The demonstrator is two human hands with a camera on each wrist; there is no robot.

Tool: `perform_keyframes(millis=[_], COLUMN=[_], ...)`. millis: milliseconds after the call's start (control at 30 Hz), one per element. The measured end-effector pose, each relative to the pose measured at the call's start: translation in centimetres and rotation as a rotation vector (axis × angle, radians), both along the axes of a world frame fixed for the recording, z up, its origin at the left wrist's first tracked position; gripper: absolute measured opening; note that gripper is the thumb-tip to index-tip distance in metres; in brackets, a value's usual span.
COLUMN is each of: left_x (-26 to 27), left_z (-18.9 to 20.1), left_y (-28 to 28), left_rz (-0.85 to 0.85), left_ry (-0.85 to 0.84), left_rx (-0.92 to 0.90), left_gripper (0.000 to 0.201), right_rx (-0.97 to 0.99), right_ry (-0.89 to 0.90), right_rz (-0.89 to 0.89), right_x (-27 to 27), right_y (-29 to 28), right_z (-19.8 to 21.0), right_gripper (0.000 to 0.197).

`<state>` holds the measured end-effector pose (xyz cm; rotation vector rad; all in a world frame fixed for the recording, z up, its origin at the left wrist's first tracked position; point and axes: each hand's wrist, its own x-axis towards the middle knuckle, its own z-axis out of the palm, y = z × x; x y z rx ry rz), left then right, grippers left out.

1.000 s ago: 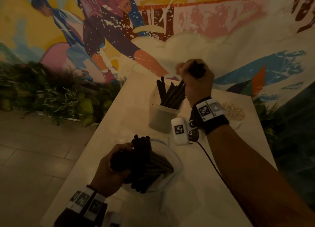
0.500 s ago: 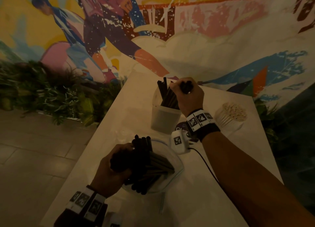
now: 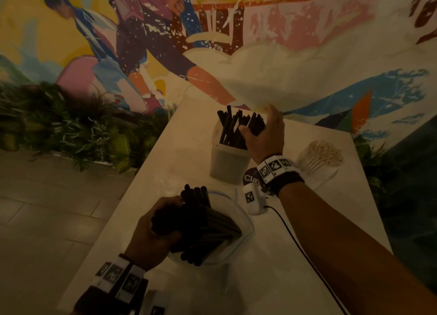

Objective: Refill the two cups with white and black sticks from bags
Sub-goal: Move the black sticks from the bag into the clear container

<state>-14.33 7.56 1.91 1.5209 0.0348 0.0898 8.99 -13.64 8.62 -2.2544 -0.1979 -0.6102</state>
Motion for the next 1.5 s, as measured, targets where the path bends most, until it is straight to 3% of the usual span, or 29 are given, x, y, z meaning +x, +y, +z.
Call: perform_keyframes(millis=[67, 167, 233, 400, 533, 633, 700, 800, 900, 967, 1067, 1133, 1233, 1333, 1500], left_x=[0.0, 0.1, 0.1, 0.1, 0.2, 0.2, 0.2, 0.3, 0.2, 0.2, 0.2, 0.3, 0.6, 0.8, 0.7], left_z=[0.2, 0.5, 0.4, 0.4, 0.3, 0.2, 0.2, 0.3, 0.5, 0.8, 1.0, 1.2, 1.3, 1.5, 2.4], left_y=[-0.1, -0.3, -0.3, -0.3, -0.1, -0.1, -0.2, -0.2, -0.2, -0.3, -0.4, -0.4, -0.7, -1.1, -1.9], left_rz=[0.006, 0.005, 0.003, 0.009, 0.006, 0.004, 0.008, 0.003, 0.003, 0.003, -0.004, -0.006, -0.026, -0.069, -0.092], left_ry=[-0.007, -0.026, -0.023, -0.004, -0.005, 0.003, 0.0, -0.01, -0.016, -0.03, -0.048, -0.063, -0.081, -0.109, -0.175], left_rx=[0.004, 0.025, 0.01, 0.03, 0.052, 0.039, 0.058, 0.073, 0.067, 0.078, 0.083, 0.121, 0.191, 0.25, 0.249], left_gripper=[0.053, 0.051, 0.051, 0.055, 0.051, 0.051, 0.05, 0.051, 0.05, 0.051, 0.052, 0.054, 0.075, 0.093, 0.07], right_rx=[0.01, -0.304, -0.405, -0.172, -0.172, -0.039, -0.13, -0.405, -0.199, -0.008, 0.118, 0.073, -0.066, -0.038, 0.015], right_ry=[-0.026, 0.15, 0.257, 0.062, 0.149, 0.041, 0.005, 0.126, -0.027, -0.075, 0.313, 0.574, 0.674, 0.547, 0.391], right_rz=[0.022, 0.012, -0.028, -0.032, 0.011, -0.008, 0.03, 0.022, 0.057, 0.185, 0.483, 0.673, 0.781, 0.746, 0.686], right_x=[-0.1, 0.1, 0.1, 0.2, 0.2, -0.4, -0.6, -0.9, -3.2, -6.2, -11.5, -14.2, -16.3, -17.3, -18.0], right_y=[0.3, 0.5, 0.7, 1.2, 0.8, 0.6, 0.5, 0.3, -0.2, -0.4, -1.0, -1.4, -1.5, -0.7, -0.3], right_z=[0.3, -0.1, -0.3, 0.8, 0.0, -0.1, 0.0, -0.3, 0.3, 1.0, 2.3, 2.0, -0.2, -2.1, -2.9], right_gripper=[0.079, 0.075, 0.074, 0.067, 0.062, 0.062, 0.062, 0.061, 0.055, 0.051, 0.064, 0.083, 0.098, 0.074, 0.034])
